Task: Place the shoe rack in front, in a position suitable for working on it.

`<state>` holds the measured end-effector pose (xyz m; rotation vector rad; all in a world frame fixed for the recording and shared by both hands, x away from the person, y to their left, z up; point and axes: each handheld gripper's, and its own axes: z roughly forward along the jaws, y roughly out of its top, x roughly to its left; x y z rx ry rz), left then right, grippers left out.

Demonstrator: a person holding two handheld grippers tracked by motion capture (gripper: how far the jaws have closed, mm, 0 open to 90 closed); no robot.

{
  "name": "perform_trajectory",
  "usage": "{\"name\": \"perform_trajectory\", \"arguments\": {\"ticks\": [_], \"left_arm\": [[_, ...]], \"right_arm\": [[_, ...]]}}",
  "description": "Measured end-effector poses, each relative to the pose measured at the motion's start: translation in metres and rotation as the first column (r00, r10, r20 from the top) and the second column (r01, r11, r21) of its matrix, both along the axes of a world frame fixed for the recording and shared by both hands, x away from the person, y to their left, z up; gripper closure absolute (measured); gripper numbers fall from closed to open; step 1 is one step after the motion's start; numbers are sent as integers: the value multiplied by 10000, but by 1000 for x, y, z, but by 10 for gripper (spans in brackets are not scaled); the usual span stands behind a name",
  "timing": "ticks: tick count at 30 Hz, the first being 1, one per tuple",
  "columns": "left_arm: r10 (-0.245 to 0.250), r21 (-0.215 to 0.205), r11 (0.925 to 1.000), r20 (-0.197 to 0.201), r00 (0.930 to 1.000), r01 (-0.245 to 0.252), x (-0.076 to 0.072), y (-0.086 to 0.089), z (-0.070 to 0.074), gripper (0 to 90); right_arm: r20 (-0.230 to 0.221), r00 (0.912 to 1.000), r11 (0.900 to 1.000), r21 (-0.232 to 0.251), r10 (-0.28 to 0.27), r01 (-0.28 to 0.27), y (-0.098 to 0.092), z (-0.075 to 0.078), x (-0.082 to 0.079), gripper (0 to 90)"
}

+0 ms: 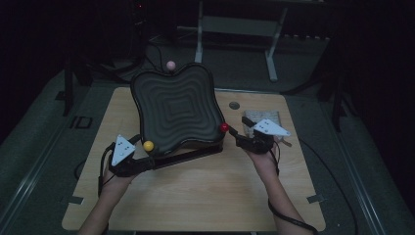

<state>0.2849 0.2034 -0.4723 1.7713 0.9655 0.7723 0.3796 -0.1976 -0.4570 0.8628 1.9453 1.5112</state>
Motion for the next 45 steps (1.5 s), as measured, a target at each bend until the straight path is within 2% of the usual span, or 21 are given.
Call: {"name": "perform_trajectory", "arguments": {"ticks": [5,11,12,16,19,27,39,45], "left_arm": [[-110,-9,9999,-196,9997,110,4,1,-4,391],[50,-63,10000,-168,9998,-51,9,1,-7,492],[10,-121,9999,-176,9998,-12,10,1,-8,507],[-7,177,9998,-83,10000,8,11,-4,-10,558],[31,-31,10000,-42,10000,-31,10,-4,-12,572],[-159,4,9999,28,9999,159,2,-13,-13,578],[-667,-224,9975,4,9978,667,-12,-28,-14,579],[-930,-374,9950,-72,9956,927,-22,-39,-14,580]], "right_arm": [[-242,9995,9996,-182,216,-220,16,-8,9,419],[-581,9979,9956,-872,297,-347,36,-16,18,515],[-599,9978,9949,-951,294,-350,38,-16,19,530],[-619,9981,9918,-1271,75,-154,42,-19,19,597],[-596,9982,9914,-1308,2,-80,42,-19,18,600],[-635,9980,9924,-1227,-28,-50,35,-20,15,602],[-673,9977,9927,-1204,2,-83,17,-19,6,603],[-713,9975,9924,-1227,-11,-76,4,-19,-3,602]]}}
